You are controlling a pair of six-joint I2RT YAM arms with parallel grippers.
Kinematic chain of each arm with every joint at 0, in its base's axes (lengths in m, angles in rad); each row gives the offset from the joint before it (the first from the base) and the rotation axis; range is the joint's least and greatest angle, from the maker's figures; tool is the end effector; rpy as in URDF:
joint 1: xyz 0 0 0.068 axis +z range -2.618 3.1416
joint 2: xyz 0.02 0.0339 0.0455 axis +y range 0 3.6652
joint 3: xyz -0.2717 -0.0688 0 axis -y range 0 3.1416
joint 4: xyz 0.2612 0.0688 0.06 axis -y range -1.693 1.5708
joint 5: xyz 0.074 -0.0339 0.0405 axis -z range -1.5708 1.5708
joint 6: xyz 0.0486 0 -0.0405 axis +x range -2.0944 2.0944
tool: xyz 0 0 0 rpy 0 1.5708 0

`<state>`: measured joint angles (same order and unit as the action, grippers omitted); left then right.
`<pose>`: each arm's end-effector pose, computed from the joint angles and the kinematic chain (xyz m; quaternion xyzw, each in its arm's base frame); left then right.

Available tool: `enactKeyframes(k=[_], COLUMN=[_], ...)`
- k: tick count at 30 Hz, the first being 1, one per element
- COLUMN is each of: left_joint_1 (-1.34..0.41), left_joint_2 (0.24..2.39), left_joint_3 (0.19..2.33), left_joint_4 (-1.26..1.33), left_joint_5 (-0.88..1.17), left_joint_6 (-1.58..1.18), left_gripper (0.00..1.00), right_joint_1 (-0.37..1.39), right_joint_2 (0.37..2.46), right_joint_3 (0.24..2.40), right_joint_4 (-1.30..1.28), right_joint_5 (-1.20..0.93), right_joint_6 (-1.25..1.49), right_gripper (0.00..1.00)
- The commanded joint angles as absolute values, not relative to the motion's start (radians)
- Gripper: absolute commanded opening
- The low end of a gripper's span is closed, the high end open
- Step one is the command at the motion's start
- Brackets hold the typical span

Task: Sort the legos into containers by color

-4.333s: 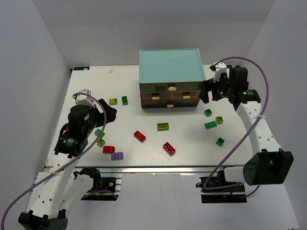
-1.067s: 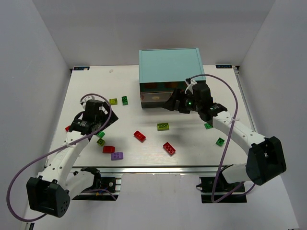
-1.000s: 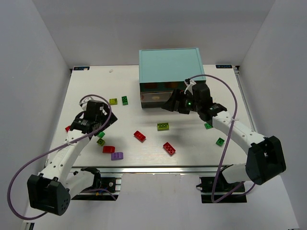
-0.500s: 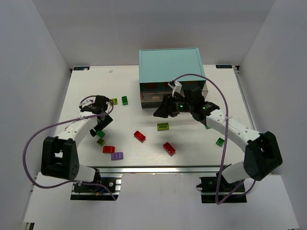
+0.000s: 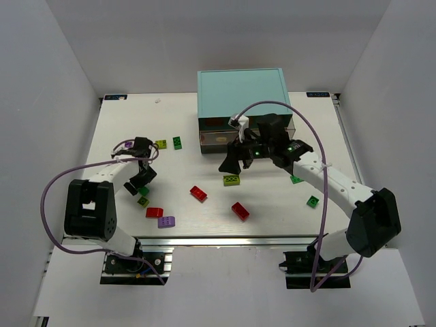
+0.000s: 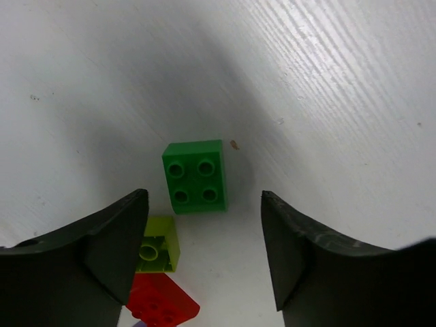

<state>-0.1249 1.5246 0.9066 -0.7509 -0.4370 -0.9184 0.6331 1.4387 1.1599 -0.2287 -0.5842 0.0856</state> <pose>0.2792 -0.0143 0.1668 -0.3955 0.8874 0.1380 0.1928 0.2679 0.2298 0.3130 -0.3637 0.7553 0.4031 0.3672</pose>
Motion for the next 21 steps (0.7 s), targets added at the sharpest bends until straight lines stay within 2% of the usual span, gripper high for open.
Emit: enactKeyframes(k=[1, 5, 8, 11, 12, 15, 16, 19, 21], left_joint_1=[-0.109, -0.098, -0.087, -0.078, -0.078, -0.078, -0.078, -0.098, -0.107], left_joint_2=[1.543, 1.575, 1.595, 1.592, 1.589, 1.539, 1.519, 1.416, 1.355], left_joint_3=[0.881, 0.876, 0.887, 0.897, 0.903, 0.952, 0.991, 1.051, 1.094], left_joint_4=[-0.704, -0.664, -0.658, -0.655, -0.658, -0.666, -0.666, -0.646, -0.579], left_joint_5=[-0.419, -0.400, -0.394, -0.393, -0.393, -0.376, -0.347, -0.281, -0.146], left_joint_6=[-0.928, -0.923, -0.913, -0.904, -0.891, -0.842, -0.824, -0.744, -0.707], left_gripper=[0.75, 0.65, 0.64, 0.50, 0.34, 0.16, 0.08, 0.00, 0.00], right_joint_1=[0.634, 0.632, 0.630, 0.627, 0.626, 0.617, 0.612, 0.591, 0.566], right_joint_2=[1.371, 1.342, 1.325, 1.313, 1.305, 1.287, 1.281, 1.241, 1.224], right_joint_3=[1.140, 1.123, 1.123, 1.124, 1.129, 1.166, 1.178, 1.198, 1.219], right_joint_4=[-0.242, -0.233, -0.233, -0.232, -0.232, -0.238, -0.239, -0.226, -0.241], right_joint_5=[-0.578, -0.561, -0.545, -0.525, -0.519, -0.480, -0.453, -0.416, -0.390], right_joint_6=[-0.046, -0.110, -0.147, -0.176, -0.192, -0.254, -0.276, -0.287, -0.264], right_gripper=[0.69, 0.66, 0.66, 0.65, 0.61, 0.41, 0.25, 0.00, 0.00])
